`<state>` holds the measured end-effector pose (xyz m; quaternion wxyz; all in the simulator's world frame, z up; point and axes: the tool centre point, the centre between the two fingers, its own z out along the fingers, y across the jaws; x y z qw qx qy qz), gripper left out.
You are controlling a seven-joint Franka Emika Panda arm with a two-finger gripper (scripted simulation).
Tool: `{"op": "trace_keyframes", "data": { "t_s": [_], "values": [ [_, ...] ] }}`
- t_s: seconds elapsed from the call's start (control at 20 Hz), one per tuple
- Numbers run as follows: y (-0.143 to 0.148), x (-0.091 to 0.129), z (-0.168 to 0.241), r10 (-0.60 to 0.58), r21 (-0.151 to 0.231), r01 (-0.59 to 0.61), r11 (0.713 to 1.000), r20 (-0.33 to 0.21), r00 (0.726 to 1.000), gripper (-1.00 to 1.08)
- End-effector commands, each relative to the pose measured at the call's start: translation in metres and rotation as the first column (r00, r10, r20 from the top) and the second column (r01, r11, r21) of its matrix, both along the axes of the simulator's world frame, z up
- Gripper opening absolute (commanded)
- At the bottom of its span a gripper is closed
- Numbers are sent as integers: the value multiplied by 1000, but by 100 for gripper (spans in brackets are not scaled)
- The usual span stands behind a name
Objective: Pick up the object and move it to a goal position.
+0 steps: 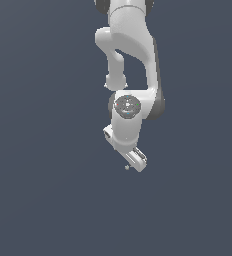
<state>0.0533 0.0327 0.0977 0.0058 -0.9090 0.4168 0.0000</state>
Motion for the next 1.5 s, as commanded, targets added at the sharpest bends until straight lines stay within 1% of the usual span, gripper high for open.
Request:
{"op": "trace_keyframes", "data": {
  "t_s": [0.0,0.2,0.4,0.7,1.05,1.45],
  "values": [
    [3,2,-6,-66,-1,66,998,-2,998,100],
    [8,6,-15,-168,-3,168,986,-4,986,100],
    [12,9,-24,-260,-5,260,966,-5,966,100],
    [17,13,-33,-356,-8,356,935,-5,935,100],
    [20,14,-38,-410,-10,410,912,-5,912,100],
    [21,14,-45,-411,-11,411,911,-5,911,100]
  ]
}}
